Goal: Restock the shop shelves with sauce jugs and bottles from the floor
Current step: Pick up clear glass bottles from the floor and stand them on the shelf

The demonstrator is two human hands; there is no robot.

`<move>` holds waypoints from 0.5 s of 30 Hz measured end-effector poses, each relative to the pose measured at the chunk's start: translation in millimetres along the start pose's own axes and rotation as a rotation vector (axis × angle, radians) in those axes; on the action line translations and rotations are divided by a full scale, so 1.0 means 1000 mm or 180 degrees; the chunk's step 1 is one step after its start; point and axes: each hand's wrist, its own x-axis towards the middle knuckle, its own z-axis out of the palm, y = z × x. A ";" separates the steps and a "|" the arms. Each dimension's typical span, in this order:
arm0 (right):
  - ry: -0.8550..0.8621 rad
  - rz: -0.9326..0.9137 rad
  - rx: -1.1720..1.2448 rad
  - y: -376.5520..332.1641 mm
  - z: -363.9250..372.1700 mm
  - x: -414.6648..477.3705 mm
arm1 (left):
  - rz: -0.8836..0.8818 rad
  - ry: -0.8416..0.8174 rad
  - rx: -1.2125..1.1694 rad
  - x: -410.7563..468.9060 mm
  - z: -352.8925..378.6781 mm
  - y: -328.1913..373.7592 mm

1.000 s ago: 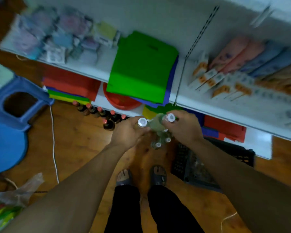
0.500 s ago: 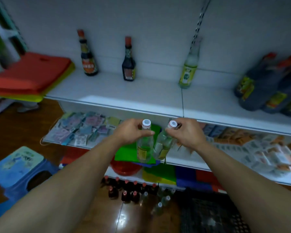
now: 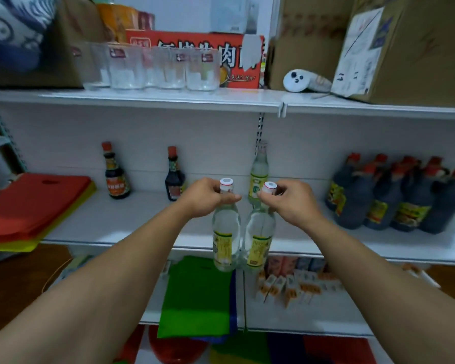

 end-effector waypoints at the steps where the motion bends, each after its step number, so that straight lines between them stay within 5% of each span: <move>1: 0.0060 0.0021 -0.0027 0.004 -0.004 0.008 | -0.0001 -0.0013 -0.0088 0.009 0.002 0.004; 15: -0.0024 0.0169 -0.0064 0.104 -0.024 0.132 | -0.0191 0.0318 0.0124 0.142 0.067 0.026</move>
